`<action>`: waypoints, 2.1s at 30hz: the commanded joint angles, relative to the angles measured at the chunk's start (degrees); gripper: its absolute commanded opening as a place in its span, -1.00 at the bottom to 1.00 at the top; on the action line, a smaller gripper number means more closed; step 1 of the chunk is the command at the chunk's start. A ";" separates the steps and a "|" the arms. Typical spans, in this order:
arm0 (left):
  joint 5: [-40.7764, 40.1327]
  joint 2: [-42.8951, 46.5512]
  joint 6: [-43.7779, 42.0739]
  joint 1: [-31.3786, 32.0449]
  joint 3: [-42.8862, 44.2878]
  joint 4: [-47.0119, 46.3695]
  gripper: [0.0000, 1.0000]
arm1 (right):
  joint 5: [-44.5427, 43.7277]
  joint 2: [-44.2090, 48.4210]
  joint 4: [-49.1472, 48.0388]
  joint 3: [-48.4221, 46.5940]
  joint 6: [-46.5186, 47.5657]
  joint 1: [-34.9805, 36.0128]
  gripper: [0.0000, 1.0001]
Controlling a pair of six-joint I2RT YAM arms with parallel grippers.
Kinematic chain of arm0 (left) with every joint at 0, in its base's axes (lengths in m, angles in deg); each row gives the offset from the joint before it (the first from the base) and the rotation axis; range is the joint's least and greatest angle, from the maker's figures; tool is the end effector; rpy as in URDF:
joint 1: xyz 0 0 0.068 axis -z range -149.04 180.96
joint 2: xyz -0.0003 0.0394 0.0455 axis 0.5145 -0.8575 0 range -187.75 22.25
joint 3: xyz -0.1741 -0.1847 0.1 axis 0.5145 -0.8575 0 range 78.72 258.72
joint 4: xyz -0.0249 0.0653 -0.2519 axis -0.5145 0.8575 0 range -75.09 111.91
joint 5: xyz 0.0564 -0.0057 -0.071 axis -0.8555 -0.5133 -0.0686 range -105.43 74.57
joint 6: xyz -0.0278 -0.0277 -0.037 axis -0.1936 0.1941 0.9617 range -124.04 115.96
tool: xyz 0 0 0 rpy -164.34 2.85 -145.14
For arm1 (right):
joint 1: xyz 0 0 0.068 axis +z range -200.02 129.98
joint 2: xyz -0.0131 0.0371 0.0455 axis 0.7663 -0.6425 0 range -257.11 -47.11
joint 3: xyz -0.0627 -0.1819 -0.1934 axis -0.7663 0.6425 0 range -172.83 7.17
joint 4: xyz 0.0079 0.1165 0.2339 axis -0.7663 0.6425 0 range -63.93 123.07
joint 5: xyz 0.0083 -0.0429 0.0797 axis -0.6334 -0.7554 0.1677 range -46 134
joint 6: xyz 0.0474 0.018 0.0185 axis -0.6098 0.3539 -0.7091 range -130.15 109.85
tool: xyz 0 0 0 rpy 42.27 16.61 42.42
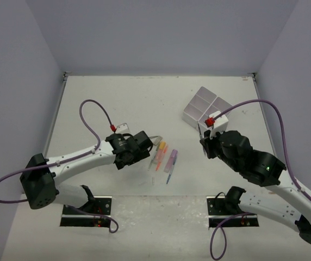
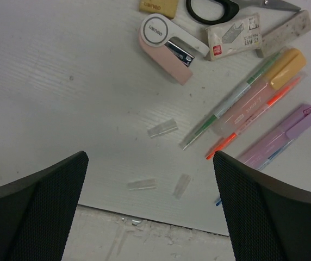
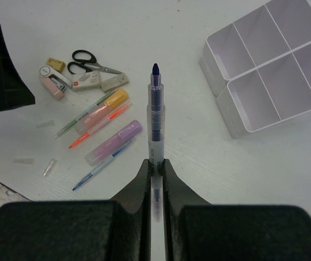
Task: Sort the stationery into containers
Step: Close the pen cap on the pen.
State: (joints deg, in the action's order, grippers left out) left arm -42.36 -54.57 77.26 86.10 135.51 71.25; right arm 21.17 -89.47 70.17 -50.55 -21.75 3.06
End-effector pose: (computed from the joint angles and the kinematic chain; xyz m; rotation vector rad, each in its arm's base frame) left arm 0.1478 -0.1839 0.2403 -0.6657 2.5341 -0.0578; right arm 0.0946 0.1028 0.3627 -0.4916 1.9828 0.2963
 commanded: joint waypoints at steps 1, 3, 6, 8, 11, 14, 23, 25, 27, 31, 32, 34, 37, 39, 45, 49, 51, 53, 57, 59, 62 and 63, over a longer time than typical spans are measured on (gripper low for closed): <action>2.50 -3.76 -1.00 -0.47 -0.30 -6.60 0.98 | 0.38 -0.13 -1.77 -0.03 -0.93 0.01 -1.00; 2.65 -5.65 -1.87 -0.39 0.52 -6.21 0.96 | 0.49 -0.08 -1.66 0.13 -0.96 0.01 -1.00; 7.24 -6.53 -13.55 -0.30 -0.30 -15.81 0.93 | 0.89 0.12 -1.77 0.35 -0.89 0.01 -1.00; 11.22 -7.19 -21.71 0.60 -0.97 -20.40 0.99 | 1.00 0.12 -1.88 0.46 -0.89 -0.05 -1.00; 8.55 -8.09 -26.40 2.88 -0.44 -18.95 1.00 | 1.12 0.01 -1.56 0.41 -0.80 -0.08 -1.00; 6.52 -8.92 -28.07 4.35 0.50 -15.16 1.00 | 0.81 0.09 -1.56 0.52 -0.80 -0.05 -1.00; 5.68 -5.96 -23.10 11.66 1.55 -14.13 0.56 | -2.04 0.63 -1.03 -0.12 -1.75 0.01 -1.00; 6.16 -7.13 -22.29 12.64 1.90 -15.01 0.43 | -2.10 0.59 -1.03 -0.12 -1.68 -0.05 -1.00; 5.92 -9.23 -21.11 13.60 2.46 -14.85 0.30 | -2.30 0.36 -1.03 -0.03 -1.68 0.01 -1.00; 5.40 -11.93 -19.18 14.73 3.59 -13.90 0.14 | -2.39 0.44 -0.59 0.23 -1.85 0.01 -1.00; 5.48 -12.36 -18.84 14.98 3.59 -13.89 0.13 | -2.39 0.61 -0.59 0.31 -1.85 0.01 -1.00; 5.62 -13.10 -18.11 15.50 3.77 -14.34 0.03 | -2.39 0.84 -0.59 0.32 -1.85 0.01 -1.00; 5.34 -14.64 -17.35 16.15 4.95 -13.88 -0.03 | -2.53 0.75 -0.59 0.32 -1.85 -0.04 -1.00; 4.71 -15.31 -16.48 16.60 5.04 -13.09 -0.08 | -2.64 0.71 -0.59 0.43 -1.85 0.01 -1.00; 4.19 -16.12 -14.95 16.76 3.64 -13.23 -0.15 | -2.57 0.88 -0.59 0.32 -1.77 0.01 -1.00; 4.59 -17.28 -15.02 16.76 2.78 -14.35 -0.17 | -2.50 0.72 -0.59 0.32 -1.85 -0.01 -1.00; 4.69 -17.71 -14.90 16.76 2.27 -14.56 -0.18 | -2.48 0.71 -0.59 0.41 -1.90 -0.04 -1.00; 4.82 -17.93 -14.82 16.76 1.87 -14.78 -0.18 | -2.39 0.75 -0.59 0.50 -1.89 -0.04 -1.00; 5.10 -18.40 -15.02 16.76 1.16 -15.60 -0.18 | -2.37 0.67 -0.61 0.48 -1.85 -0.01 -1.00; 5.40 -18.57 -14.82 16.76 0.80 -15.83 -0.20 | -2.24 0.50 -0.65 0.41 -1.88 -0.08 -1.00; 6.22 -18.63 -14.56 16.69 -0.27 -16.75 -0.21 | -1.95 0.24 -0.57 0.41 -1.77 -0.01 -1.00; 6.34 -18.63 -14.44 16.75 -0.58 -16.94 -0.22 | -1.95 0.11 -0.51 0.41 -1.76 -0.07 -1.00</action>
State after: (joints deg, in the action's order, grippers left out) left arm -36.08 -73.03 61.07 102.62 136.47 56.59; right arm 20.45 -89.08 70.23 -50.44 -22.25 3.06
